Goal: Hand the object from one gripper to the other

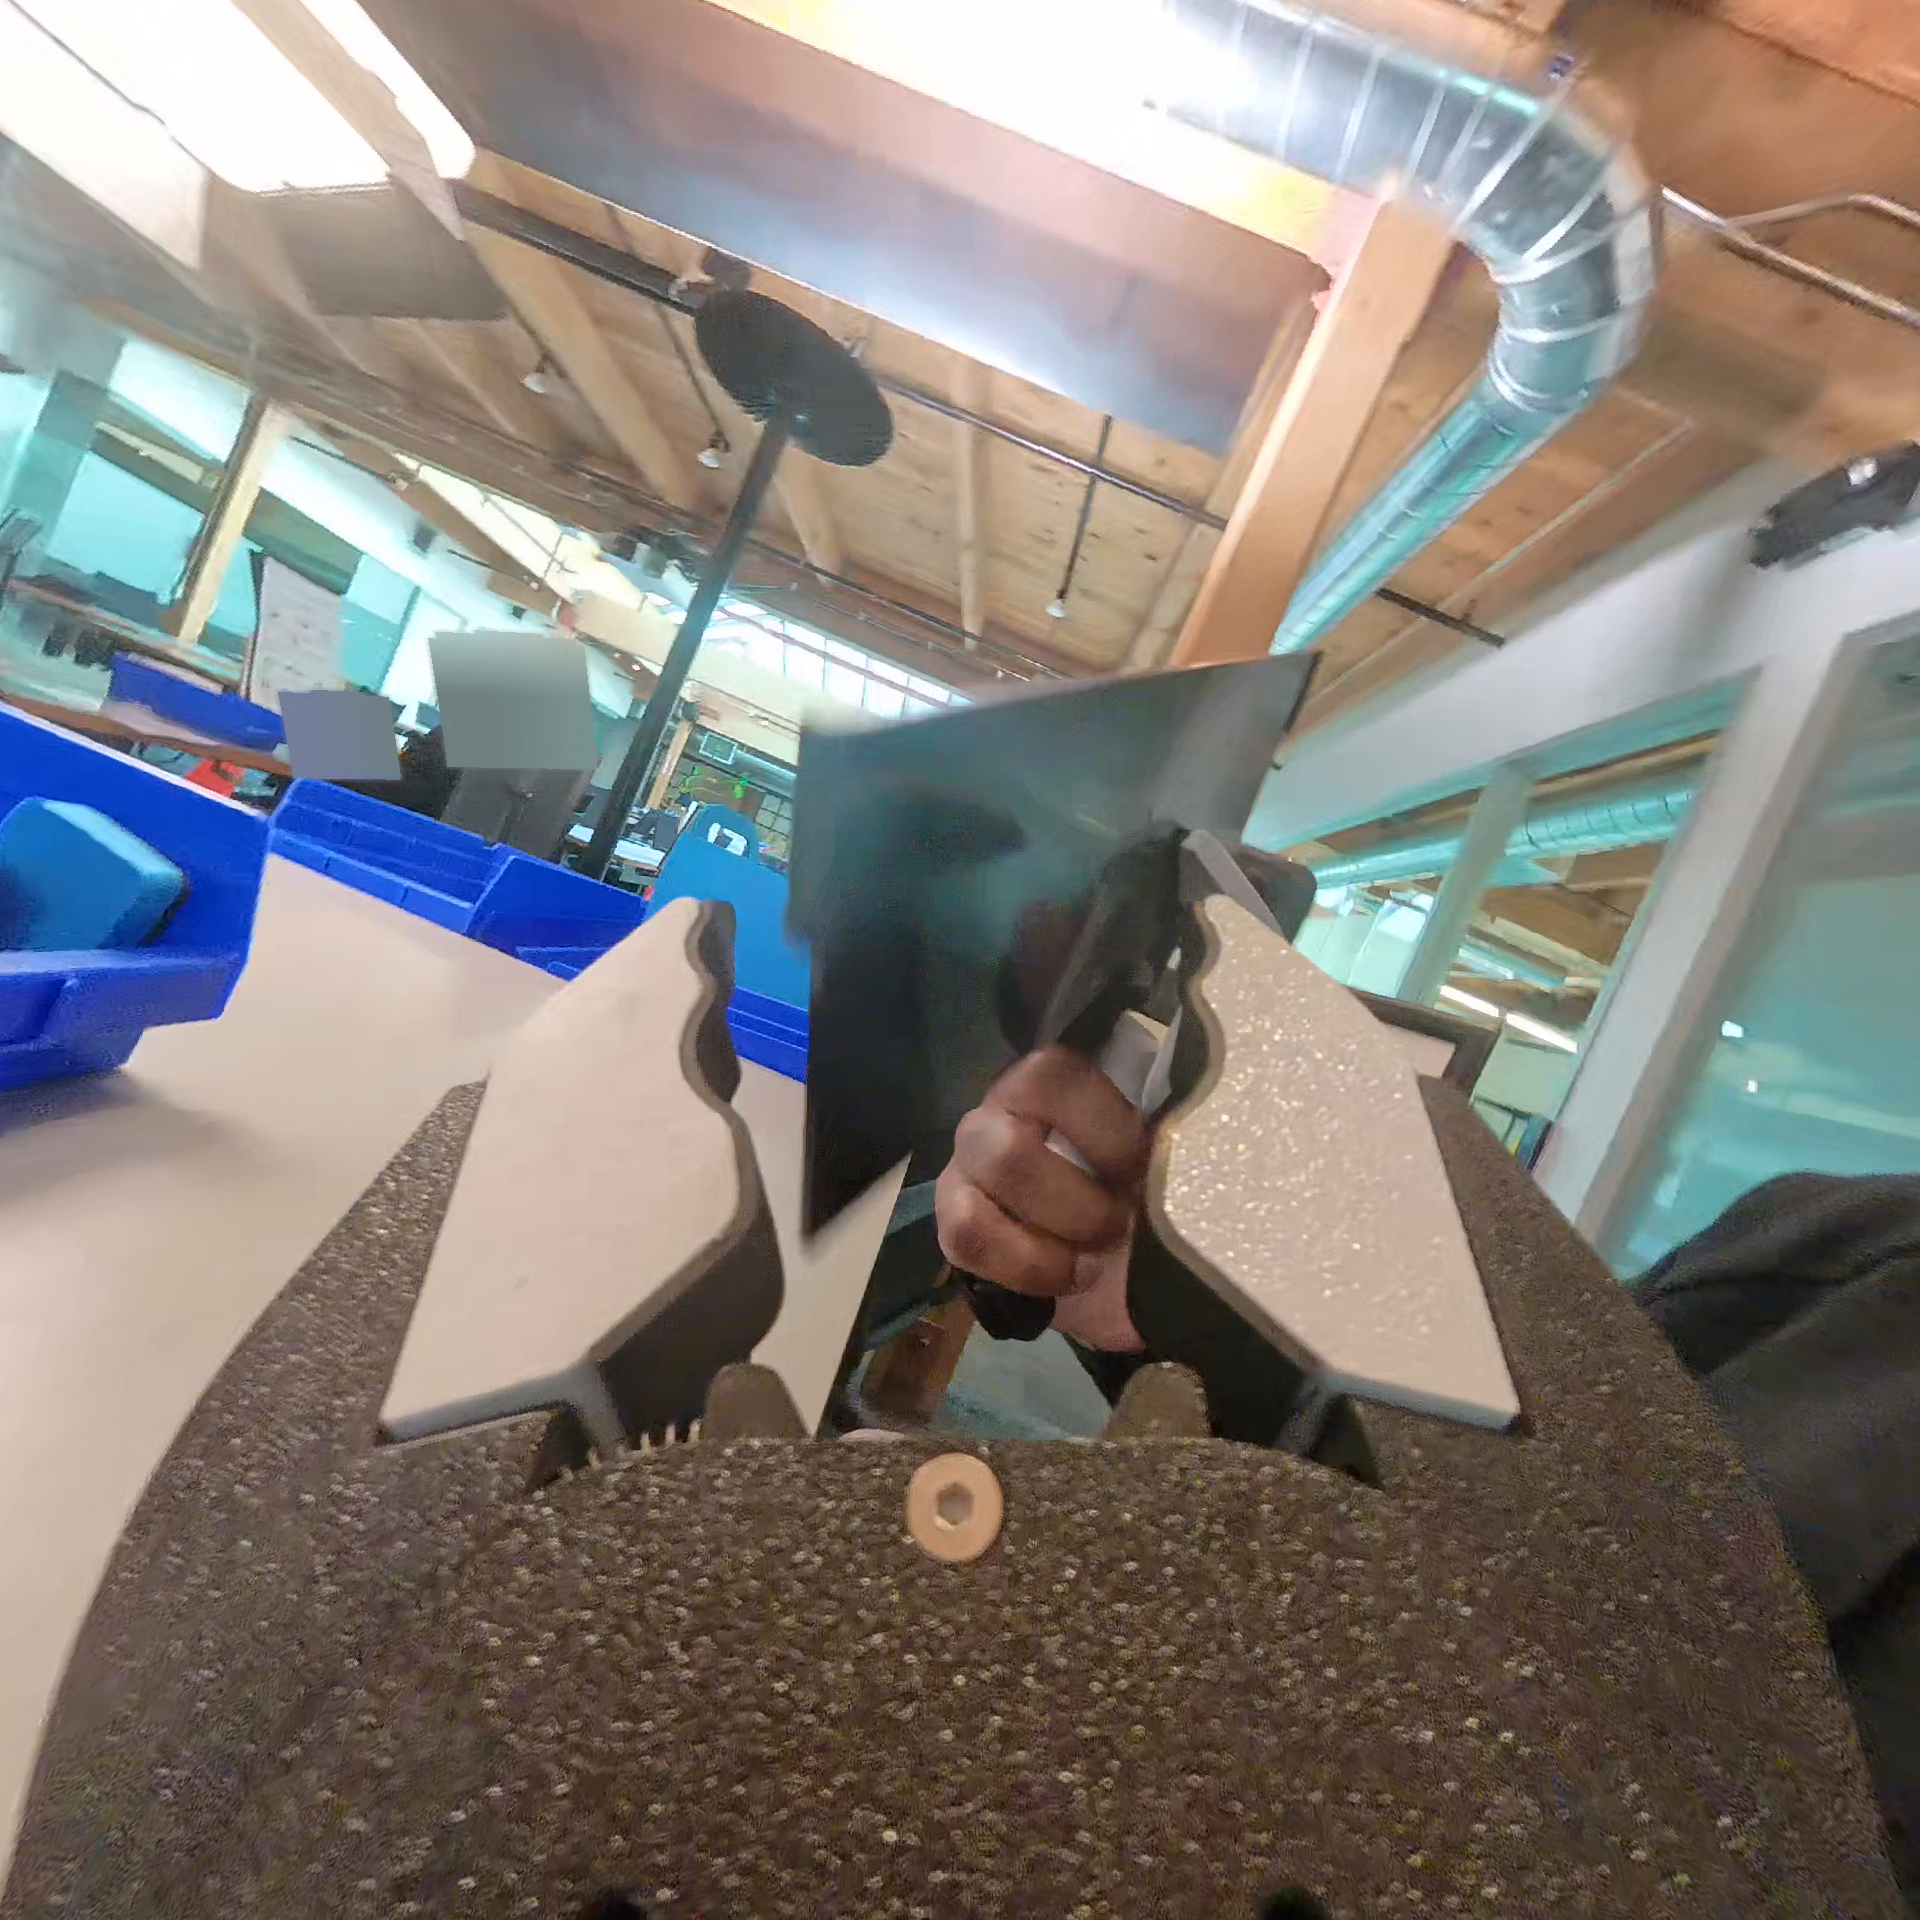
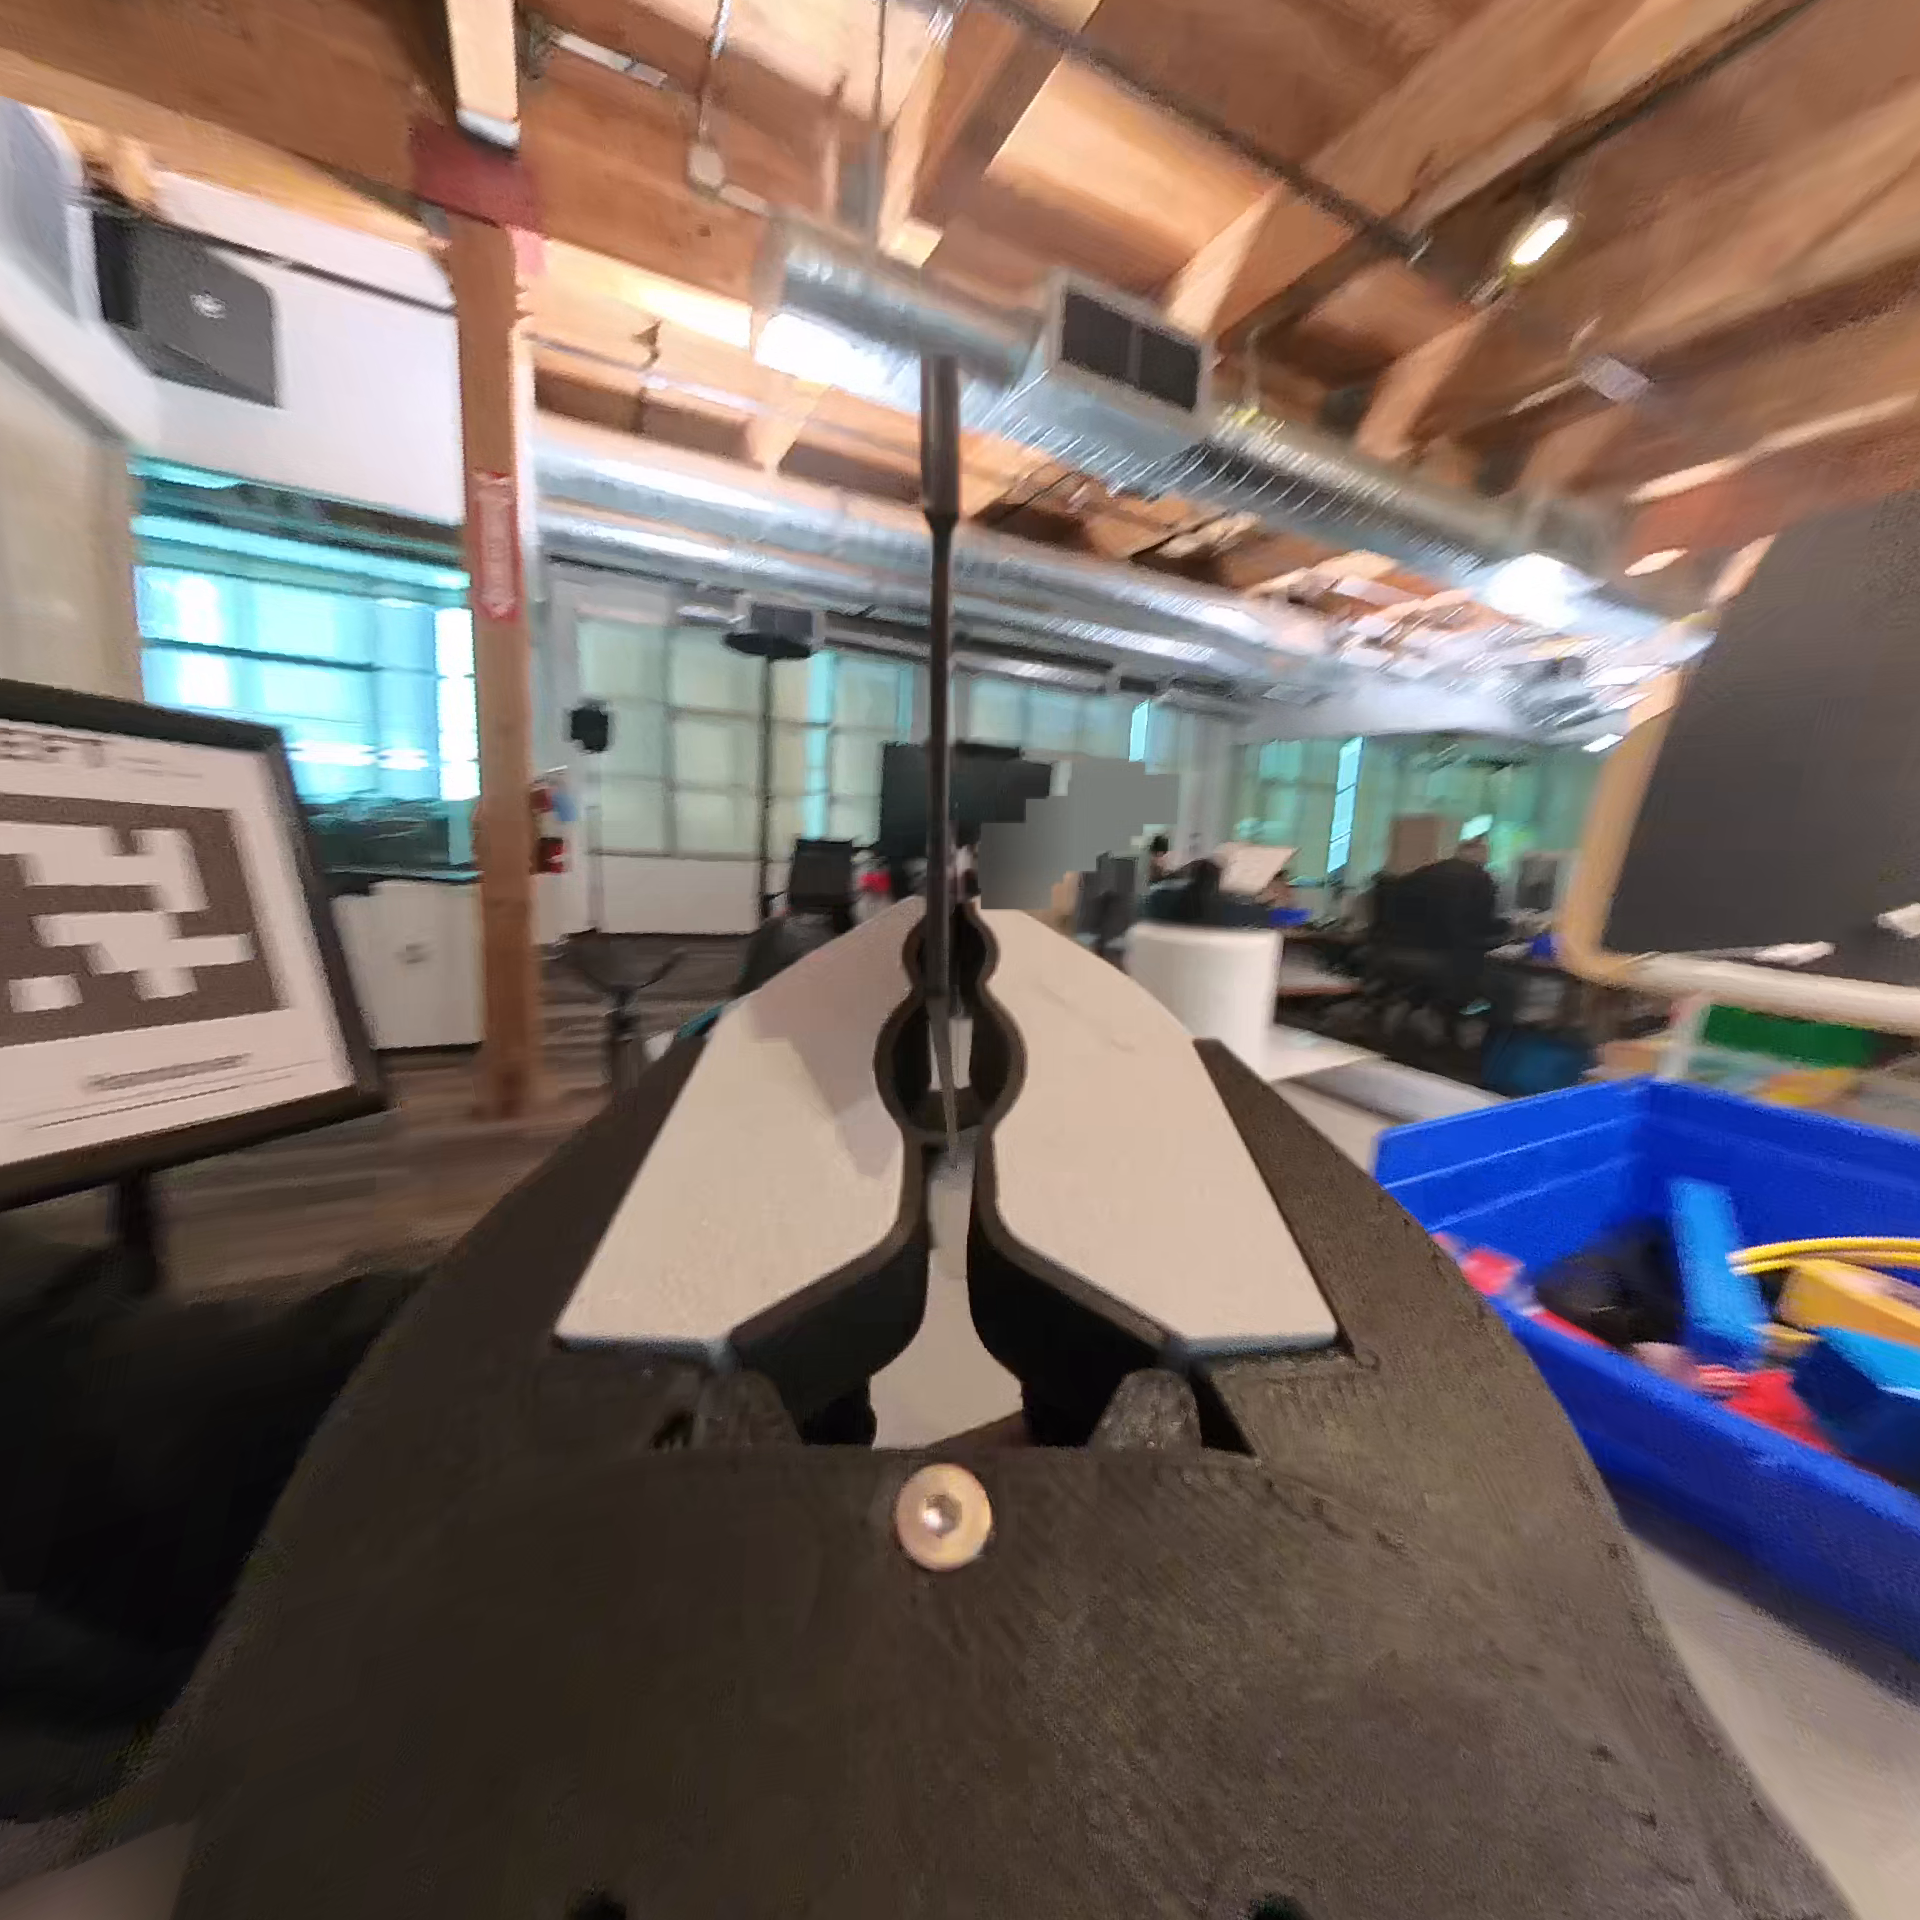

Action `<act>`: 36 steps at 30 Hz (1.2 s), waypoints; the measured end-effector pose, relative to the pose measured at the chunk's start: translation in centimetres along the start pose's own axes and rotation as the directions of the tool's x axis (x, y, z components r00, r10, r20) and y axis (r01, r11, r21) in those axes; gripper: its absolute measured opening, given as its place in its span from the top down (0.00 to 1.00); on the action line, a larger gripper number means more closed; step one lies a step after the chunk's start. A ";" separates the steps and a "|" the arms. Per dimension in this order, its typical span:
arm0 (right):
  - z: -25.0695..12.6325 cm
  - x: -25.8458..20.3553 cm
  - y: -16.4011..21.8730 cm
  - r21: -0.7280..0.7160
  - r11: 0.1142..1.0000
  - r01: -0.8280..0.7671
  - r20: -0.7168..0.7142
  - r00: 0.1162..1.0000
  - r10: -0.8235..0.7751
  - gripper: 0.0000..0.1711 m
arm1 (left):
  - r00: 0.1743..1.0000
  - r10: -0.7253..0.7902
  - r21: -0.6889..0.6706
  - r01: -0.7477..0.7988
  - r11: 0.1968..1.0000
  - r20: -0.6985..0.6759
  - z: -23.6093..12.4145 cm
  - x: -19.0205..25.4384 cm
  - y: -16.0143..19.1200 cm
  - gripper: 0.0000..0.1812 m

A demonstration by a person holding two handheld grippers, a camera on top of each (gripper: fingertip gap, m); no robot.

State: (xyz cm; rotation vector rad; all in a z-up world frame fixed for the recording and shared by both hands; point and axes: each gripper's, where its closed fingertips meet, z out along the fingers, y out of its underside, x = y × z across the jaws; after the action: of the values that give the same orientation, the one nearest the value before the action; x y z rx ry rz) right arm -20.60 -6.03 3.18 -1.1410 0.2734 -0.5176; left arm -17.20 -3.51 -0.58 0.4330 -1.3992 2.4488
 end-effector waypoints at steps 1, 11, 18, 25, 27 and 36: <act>0.3 -0.6 0.7 -0.038 0.998 -0.043 0.042 0.998 0.044 0.99 | 0.999 0.034 -0.010 -0.035 0.999 -0.020 0.1 0.5 0.3 0.57; 0.7 1.4 4.1 -0.218 0.926 -0.307 -0.054 0.951 0.303 0.76 | 0.815 0.579 -0.122 -0.575 0.809 -0.002 -0.5 2.2 0.5 0.88; 1.6 -0.1 4.9 -0.254 0.870 -0.423 -0.020 0.901 0.433 0.60 | 0.134 0.939 -0.237 -0.948 0.215 0.315 -2.2 2.5 -4.5 0.90; 2.3 -1.6 2.6 -0.149 0.771 -0.619 0.066 0.772 0.632 0.52 | -0.525 0.847 -0.403 -0.796 -0.451 0.088 -1.5 2.8 -1.3 0.89; 2.3 -1.4 3.5 -0.164 0.778 -0.606 0.029 0.786 0.618 0.60 | -0.591 0.807 -0.400 -0.742 -0.538 0.011 -1.1 2.2 0.3 0.89; 0.7 2.4 5.3 -0.208 0.849 -0.486 -0.127 0.874 0.470 0.97 | -0.234 0.941 -0.457 -0.828 -0.324 -0.244 -2.6 -2.6 3.5 0.56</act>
State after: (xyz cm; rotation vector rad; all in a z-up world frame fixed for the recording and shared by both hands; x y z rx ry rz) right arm -16.95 -5.02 -1.23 -1.2286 0.6780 -0.0797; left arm -16.48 -3.24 -5.59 -1.2540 -3.3985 2.5396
